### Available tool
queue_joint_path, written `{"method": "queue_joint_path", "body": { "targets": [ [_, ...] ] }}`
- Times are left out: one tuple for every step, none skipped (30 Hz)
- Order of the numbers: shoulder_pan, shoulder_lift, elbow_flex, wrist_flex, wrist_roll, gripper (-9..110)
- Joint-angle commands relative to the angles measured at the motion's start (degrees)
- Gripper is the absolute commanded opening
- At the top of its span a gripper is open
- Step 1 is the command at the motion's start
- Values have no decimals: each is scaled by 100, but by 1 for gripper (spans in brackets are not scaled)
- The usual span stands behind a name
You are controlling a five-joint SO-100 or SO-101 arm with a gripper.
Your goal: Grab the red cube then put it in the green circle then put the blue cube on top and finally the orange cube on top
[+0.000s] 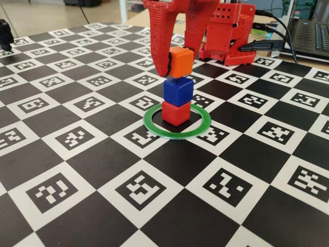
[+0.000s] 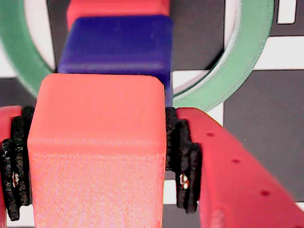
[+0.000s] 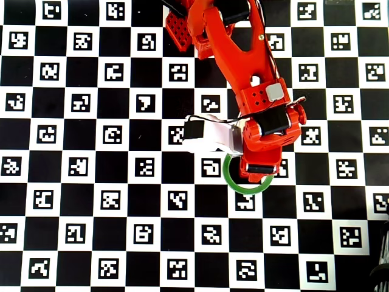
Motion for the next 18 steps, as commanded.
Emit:
{"method": "queue_joint_path", "body": {
  "targets": [
    [70,79,-35,-53,-18,7],
    [62,70,-26,-70,0,7],
    [53,70,-9,-79,0,7],
    [44,70,9,-97,9,7],
    [35,70,26,-114,18,7],
    [26,62,35,-132,35,7],
    [18,62,44,-149,44,7],
    [9,62,62,-158,53,7],
    [0,53,70,-185,70,7],
    [0,53,70,-202,79,7],
    [0,53,70,-211,79,7],
    [0,53,70,-220,79,7],
    [0,53,70,-220,79,7],
    [0,53,79,-220,79,7],
    [-9,53,88,-220,88,7],
    [-9,53,97,-220,88,7],
    [-18,53,105,-220,88,7],
    [-18,53,114,-220,88,7]
  ]
}}
